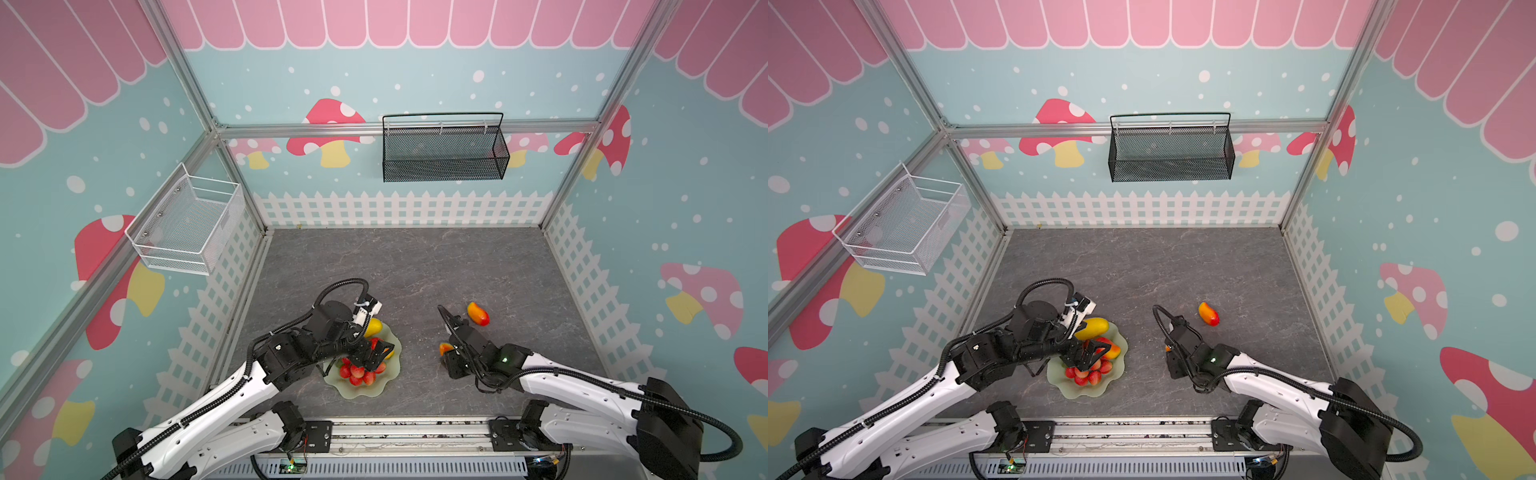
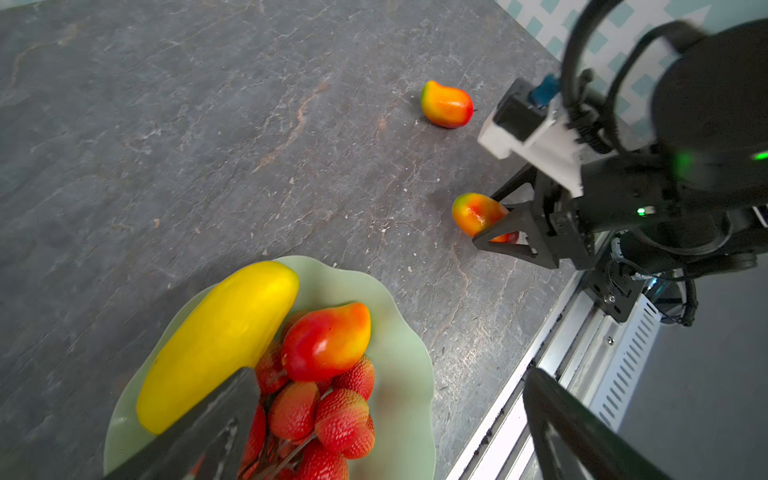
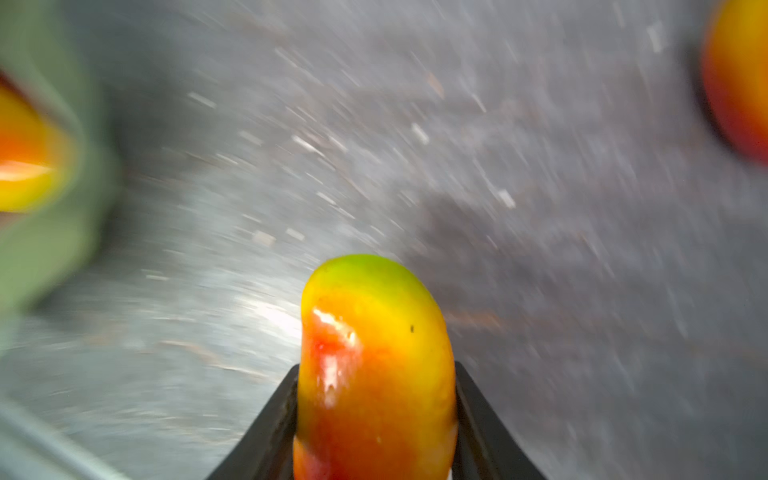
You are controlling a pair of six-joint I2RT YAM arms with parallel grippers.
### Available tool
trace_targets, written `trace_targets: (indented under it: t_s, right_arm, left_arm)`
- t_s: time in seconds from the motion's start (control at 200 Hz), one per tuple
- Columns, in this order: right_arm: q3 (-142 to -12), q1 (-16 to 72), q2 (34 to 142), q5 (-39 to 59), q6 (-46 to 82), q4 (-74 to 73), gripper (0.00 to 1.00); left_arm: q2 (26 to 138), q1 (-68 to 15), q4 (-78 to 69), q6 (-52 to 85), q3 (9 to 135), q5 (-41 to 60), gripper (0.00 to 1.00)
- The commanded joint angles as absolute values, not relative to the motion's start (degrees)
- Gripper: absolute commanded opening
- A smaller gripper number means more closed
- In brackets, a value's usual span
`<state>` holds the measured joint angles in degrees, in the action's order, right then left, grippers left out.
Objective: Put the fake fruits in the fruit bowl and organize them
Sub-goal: 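Lower the second mango into the bowl with the right gripper and release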
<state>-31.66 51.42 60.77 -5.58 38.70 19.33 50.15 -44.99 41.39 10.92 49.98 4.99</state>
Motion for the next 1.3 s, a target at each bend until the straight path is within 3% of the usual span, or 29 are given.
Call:
trace_targets:
  t_s: [0.0, 0.18, 0.475, 0.851, 1.296]
  right_arm:
    - [-34.39, 52.09, 59.01, 2.87, 29.09, 6.63, 0.40]
    - [-41.45, 57.92, 66.93, 11.09, 20.92, 0.67, 0.39]
    - [-44.62, 62.43, 75.60, 15.42, 11.44, -2.75, 0.39]
    - [-48.02, 62.58, 81.77, 16.51, -2.05, -1.01, 0.39]
    - [-46.67, 62.66, 85.61, 17.08, -9.37, -3.33, 0.42]
  left_arm:
    - [48.57, -43.42, 49.85, 16.40, 53.00, 1.86, 1.00]
    - [45.53, -40.55, 51.81, 23.75, 55.87, 2.92, 1.00]
    - [41.94, -38.44, 60.48, 32.97, 56.96, 3.89, 1.00]
    - [38.16, -38.34, 64.16, 32.83, 55.65, 1.60, 1.00]
    - [38.84, -38.30, 64.09, 31.40, 55.63, 1.03, 1.00]
